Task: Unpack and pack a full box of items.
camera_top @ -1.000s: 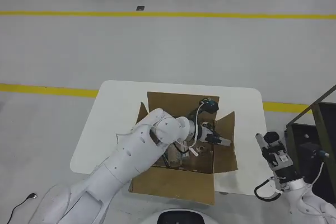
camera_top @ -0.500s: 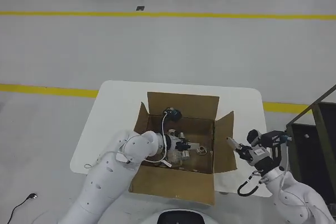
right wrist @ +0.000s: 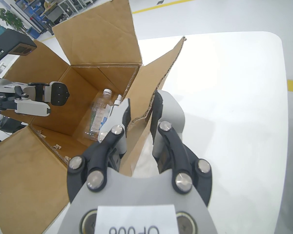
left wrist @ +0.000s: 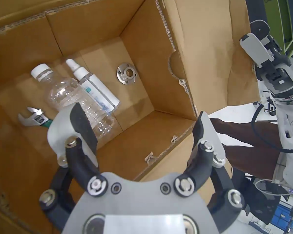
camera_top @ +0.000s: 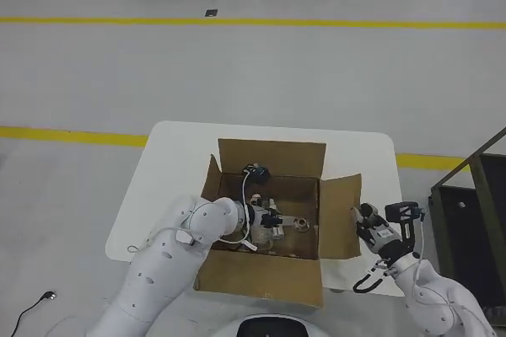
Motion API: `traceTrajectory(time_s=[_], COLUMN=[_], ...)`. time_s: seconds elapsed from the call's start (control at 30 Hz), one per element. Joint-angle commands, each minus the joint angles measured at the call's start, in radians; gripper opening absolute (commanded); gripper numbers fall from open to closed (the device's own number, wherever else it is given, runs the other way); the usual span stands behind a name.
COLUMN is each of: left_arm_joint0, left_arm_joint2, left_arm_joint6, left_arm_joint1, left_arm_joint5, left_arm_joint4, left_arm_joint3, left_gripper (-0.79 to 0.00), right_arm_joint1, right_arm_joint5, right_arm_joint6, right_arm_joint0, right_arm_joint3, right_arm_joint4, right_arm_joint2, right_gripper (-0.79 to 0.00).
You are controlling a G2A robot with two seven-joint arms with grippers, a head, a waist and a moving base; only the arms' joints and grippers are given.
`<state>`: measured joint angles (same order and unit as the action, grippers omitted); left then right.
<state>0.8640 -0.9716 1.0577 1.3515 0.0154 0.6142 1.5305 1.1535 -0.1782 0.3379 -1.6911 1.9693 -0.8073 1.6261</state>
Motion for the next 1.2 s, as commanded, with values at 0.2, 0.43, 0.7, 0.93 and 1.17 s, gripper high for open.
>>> traceTrajectory(time_s=[0.2, 0.43, 0.7, 0.93, 1.17], left_arm_joint0=[0.008, -0.057, -0.158, -0.218, -0.22], left_arm_joint2=[0.003, 0.116, 0.249, 0.307, 0.308], left_arm_joint6=[-0.022, -0.048, -0.033, -0.075, -0.078], left_arm_joint1=[0.0, 0.023, 0.076, 0.124, 0.125], left_arm_joint5=[0.013, 0.188, 0.272, 0.269, 0.265], left_arm_joint4=[0.015, 0.215, 0.296, 0.281, 0.28], left_arm_joint3=[-0.008, -0.104, -0.313, -0.454, -0.457], left_gripper=[0.0, 0.0, 0.0, 0.0, 0.0], right_arm_joint1=[0.0, 0.0, -0.003, -0.003, -0.002], right_arm_joint5=[-0.019, -0.049, -0.104, -0.12, -0.123], right_arm_joint6=[-0.019, -0.067, -0.127, -0.142, -0.146], right_arm_joint0=[-0.004, -0.032, -0.088, -0.099, -0.096], right_arm_joint3=[-0.012, 0.007, 0.012, -0.011, -0.016], right_arm_joint4=[0.021, 0.069, 0.108, 0.123, 0.114], right_arm_joint2=[0.003, 0.052, 0.142, 0.169, 0.166], right_gripper=[-0.419, -0.068, -0.228, -0.717, -0.733])
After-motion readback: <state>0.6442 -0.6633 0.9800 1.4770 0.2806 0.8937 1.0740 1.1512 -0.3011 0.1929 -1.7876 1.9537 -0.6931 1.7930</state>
